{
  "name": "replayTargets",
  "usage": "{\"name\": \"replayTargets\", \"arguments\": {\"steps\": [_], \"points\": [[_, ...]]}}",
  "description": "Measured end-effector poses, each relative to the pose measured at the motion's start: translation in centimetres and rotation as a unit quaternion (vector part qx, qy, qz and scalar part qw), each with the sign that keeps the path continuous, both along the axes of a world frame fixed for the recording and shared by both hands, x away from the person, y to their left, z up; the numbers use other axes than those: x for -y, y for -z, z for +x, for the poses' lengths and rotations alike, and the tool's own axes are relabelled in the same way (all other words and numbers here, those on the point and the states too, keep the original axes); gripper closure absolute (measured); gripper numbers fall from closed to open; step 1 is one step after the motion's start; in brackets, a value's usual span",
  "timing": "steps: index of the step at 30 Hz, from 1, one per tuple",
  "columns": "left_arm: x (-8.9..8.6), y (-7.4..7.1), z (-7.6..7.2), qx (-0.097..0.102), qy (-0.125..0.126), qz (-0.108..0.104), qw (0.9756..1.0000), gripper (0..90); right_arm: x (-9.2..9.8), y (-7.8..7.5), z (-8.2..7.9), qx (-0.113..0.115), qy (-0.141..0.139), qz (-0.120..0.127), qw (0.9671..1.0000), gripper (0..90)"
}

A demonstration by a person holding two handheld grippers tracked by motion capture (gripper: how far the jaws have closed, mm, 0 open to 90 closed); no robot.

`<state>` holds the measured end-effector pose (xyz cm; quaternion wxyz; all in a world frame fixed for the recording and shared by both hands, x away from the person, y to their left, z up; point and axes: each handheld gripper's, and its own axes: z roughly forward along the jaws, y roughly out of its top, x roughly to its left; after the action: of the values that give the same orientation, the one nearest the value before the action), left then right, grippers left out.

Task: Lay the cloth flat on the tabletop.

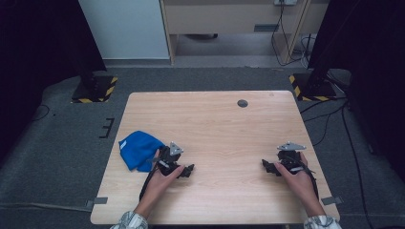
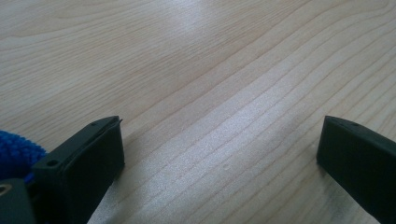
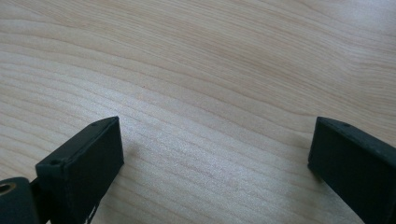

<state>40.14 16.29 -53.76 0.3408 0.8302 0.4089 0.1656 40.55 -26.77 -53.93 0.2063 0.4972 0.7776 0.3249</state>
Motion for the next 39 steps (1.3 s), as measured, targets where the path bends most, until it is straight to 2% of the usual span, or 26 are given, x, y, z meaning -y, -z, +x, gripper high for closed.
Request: {"name": "replayTargets", "arguments": {"steps": [5,9,17,20,24,25,27,28,32,33,36,39], "points": [[-0.1,0.0,-0.1,0.002,-0.003,0.0,1.0,1.5,0.0,0.0,0.0,0.0,-0.001,0.0,1.0,3.3],[-0.4,-0.3,-0.2,0.009,-0.005,-0.01,0.9999,6.5,0.0,0.0,0.0,0.0,0.0,0.0,1.0,3.3],[-1.4,-1.9,-0.9,0.046,-0.002,-0.039,0.9982,5.5,0.0,0.0,0.0,0.0,0.0,0.0,1.0,3.3],[-2.1,-2.5,-1.2,0.055,-0.012,-0.044,0.9975,5.6,0.0,0.0,0.0,0.0,0.0,0.0,1.0,3.3],[-2.9,-3.3,-1.5,0.07,-0.021,-0.037,0.9966,5.6,0.0,0.0,0.0,0.0,0.0,0.0,1.0,3.3],[-3.6,-3.8,-1.6,0.07,-0.026,-0.049,0.996,5.6,0.0,0.0,0.0,0.0,0.0,0.0,1.0,3.3],[-4.0,-4.0,-1.7,0.072,-0.028,-0.051,0.9957,5.6,0.0,0.0,0.0,0.0,0.0,0.0,1.0,3.3],[-5.0,-4.5,-1.8,0.077,-0.039,-0.053,0.9948,5.6,0.0,0.0,0.0,0.0,0.0,0.0,1.0,3.3],[-6.4,-4.9,-1.8,0.082,-0.053,-0.05,0.994,5.6,0.0,0.0,0.0,0.0,0.0,0.0,1.0,3.3],[-7.4,-5.1,-1.7,0.082,-0.064,-0.047,0.9935,5.6,0.0,0.0,0.0,0.0,-0.001,0.0,1.0,3.3],[-8.7,-5.2,-1.6,0.082,-0.085,-0.053,0.9916,5.6,0.0,0.0,0.0,0.0,0.0,0.0,1.0,3.3],[-9.8,-5.2,-1.5,0.081,-0.098,-0.045,0.9908,5.6,0.0,0.0,0.0,0.0,-0.001,-0.001,1.0,3.3]]}}
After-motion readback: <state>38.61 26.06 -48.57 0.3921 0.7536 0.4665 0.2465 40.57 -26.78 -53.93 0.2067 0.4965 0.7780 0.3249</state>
